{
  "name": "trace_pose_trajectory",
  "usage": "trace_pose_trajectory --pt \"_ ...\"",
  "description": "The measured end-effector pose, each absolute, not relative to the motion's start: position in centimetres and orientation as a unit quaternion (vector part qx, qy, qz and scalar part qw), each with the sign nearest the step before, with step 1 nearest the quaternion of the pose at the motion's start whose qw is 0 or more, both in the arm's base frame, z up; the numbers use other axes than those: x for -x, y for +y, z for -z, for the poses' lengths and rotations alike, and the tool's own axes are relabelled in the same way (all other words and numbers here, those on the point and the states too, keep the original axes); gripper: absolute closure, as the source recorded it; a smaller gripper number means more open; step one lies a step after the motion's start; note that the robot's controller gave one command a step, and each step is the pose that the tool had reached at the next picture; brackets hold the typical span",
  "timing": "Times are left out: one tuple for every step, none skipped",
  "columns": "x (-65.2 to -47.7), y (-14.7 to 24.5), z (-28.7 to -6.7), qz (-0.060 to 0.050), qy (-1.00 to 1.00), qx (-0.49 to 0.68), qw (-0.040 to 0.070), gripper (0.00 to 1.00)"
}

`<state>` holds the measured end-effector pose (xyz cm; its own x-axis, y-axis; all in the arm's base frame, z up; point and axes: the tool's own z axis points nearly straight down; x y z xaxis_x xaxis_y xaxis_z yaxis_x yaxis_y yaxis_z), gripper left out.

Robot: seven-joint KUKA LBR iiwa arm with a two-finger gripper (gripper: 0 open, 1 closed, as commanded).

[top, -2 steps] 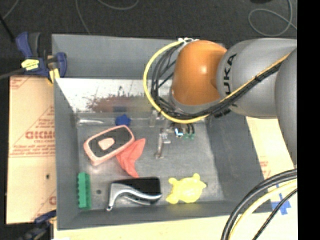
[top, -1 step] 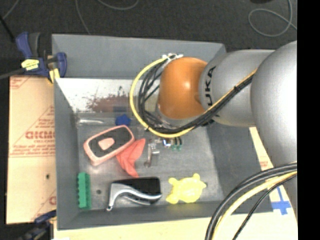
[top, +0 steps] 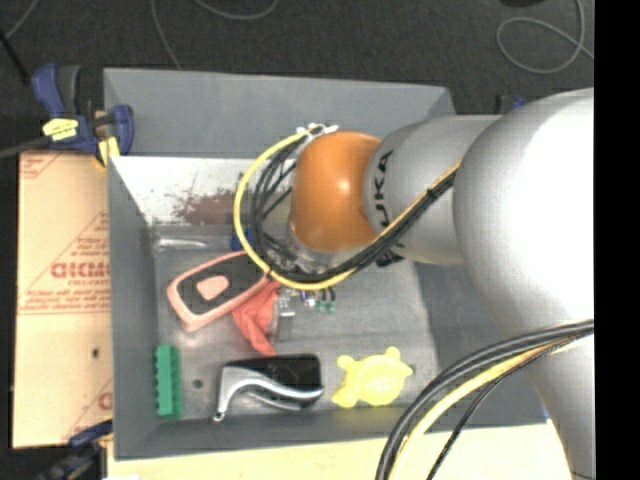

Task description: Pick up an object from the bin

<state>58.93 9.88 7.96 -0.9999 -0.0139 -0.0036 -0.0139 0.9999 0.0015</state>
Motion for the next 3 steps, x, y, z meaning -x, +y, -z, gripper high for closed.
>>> trace_pose_trajectory --pt "-60.6 13.6 -7.2 0.000 0.991 0.132 0.009 1.00" --pt "-60.6 13.6 -7.2 0.000 0.991 0.131 0.009 1.00" --pt "-61.5 13.7 -9.6 0.001 0.992 0.124 0.008 1.00"
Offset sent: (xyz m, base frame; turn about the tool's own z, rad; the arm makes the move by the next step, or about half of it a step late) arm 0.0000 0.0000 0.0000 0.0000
